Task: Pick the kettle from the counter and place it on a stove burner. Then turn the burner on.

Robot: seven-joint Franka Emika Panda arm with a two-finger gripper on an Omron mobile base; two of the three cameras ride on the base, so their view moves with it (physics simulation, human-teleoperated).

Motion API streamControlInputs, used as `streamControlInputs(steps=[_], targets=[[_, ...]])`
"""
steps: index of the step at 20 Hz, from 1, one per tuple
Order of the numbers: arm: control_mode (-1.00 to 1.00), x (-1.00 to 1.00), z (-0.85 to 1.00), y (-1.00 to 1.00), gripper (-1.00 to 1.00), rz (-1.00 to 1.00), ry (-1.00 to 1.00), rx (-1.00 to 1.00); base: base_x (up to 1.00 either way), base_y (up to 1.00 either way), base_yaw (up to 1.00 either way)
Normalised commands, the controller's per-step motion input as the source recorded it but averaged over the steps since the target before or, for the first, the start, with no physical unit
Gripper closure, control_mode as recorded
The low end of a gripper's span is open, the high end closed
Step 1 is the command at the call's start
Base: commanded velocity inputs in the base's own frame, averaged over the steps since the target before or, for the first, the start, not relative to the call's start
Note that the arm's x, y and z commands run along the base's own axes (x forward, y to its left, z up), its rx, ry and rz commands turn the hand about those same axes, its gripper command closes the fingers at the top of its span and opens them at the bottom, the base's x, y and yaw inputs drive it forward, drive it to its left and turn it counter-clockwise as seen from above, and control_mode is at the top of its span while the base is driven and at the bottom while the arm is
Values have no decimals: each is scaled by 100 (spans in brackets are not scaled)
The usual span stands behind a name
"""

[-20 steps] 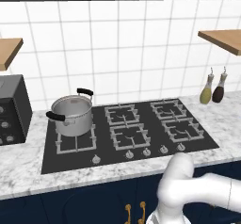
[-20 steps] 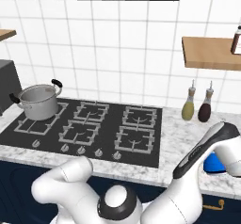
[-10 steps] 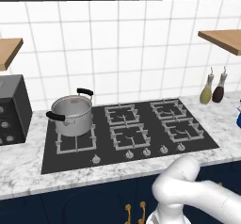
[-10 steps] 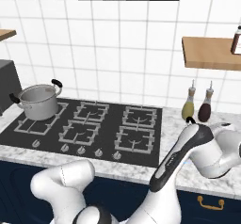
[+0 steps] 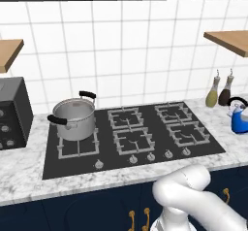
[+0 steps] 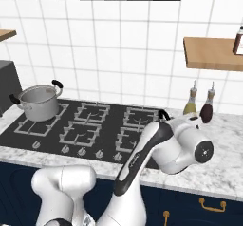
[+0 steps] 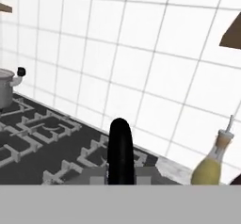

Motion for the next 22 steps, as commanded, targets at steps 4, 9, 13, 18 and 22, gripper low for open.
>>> streamControlInputs(steps=[4,9,13,18,22], targets=[[-100,1,42,75,100,0,0,0,0,0,0],[-100,9,24,68,100,0,1,0,0,0,0],[-100,31,0,53,100,0,15,0,0,0,0],[-100,39,0,36,100,1,20,9,0,0,0],[-100,39,0,24,100,5,9,15,0,0,0]])
